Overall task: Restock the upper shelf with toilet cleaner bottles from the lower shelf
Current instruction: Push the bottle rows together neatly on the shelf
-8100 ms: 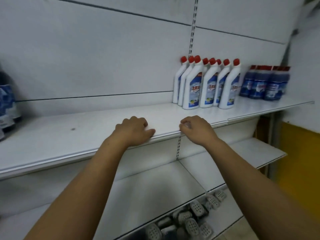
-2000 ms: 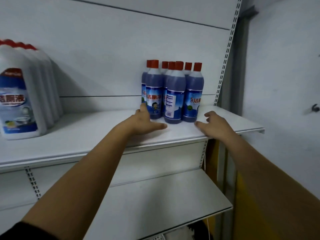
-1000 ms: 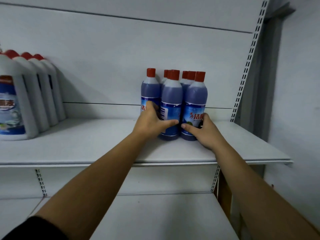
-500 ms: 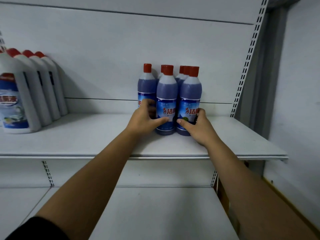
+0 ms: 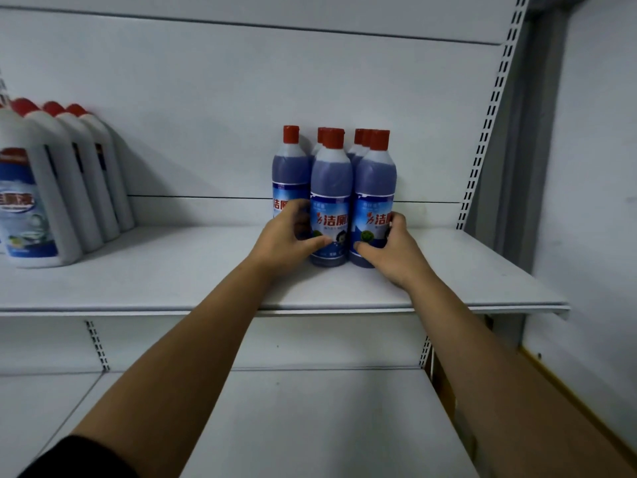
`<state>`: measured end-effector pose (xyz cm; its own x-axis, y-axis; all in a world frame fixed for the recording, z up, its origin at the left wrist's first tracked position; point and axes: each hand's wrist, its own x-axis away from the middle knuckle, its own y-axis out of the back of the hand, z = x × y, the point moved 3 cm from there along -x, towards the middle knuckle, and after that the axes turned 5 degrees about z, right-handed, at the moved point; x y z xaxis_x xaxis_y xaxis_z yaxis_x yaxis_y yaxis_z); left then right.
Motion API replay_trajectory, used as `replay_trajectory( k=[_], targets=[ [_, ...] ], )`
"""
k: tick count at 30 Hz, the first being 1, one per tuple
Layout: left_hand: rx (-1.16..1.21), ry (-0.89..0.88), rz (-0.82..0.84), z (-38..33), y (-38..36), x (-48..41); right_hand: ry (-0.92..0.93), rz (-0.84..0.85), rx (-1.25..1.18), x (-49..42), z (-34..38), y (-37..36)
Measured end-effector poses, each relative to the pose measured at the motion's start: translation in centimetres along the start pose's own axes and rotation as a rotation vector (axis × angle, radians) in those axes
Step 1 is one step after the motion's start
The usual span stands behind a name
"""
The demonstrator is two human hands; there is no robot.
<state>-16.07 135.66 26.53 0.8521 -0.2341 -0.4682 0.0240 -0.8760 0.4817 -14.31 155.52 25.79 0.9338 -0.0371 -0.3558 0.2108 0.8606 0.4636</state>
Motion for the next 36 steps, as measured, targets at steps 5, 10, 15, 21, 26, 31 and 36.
replay_trajectory(
  k=[5, 10, 15, 21, 26, 31, 36],
  targets=[
    [-0.11, -0.049, -0.016, 0.1, 0.1, -0.1, 0.005, -0.028, 0.012, -0.1, -0.2, 0.0],
    [-0.42, -0.061, -0.197, 0.5, 1.0, -0.1, 0.015, -0.026, 0.009, -0.4, -0.4, -0.2],
    [-0.357, 0.142, -0.239, 1.5, 1.4, -0.4, 0.007, 0.016, -0.063, -0.9, -0.7, -0.3],
    [-0.026, 0.284, -0.037, 5.0, 1.4, -1.9, -0.043, 0.227, -0.096, -2.8, -1.1, 0.2],
    [0.049, 0.173, 0.026, 5.0, 1.1, -2.2, 0.023, 0.298, -0.099, -3.3, -0.9, -0.1],
    [0.072, 0.147, 0.058, 5.2, 1.2, -2.3, 0.067, 0.3, -0.062, -3.0, -0.6, -0.4],
    [0.078, 0.147, 0.071, 4.9, 1.4, -2.0, 0.088, 0.281, -0.031, -2.9, -0.5, -0.7]
  ],
)
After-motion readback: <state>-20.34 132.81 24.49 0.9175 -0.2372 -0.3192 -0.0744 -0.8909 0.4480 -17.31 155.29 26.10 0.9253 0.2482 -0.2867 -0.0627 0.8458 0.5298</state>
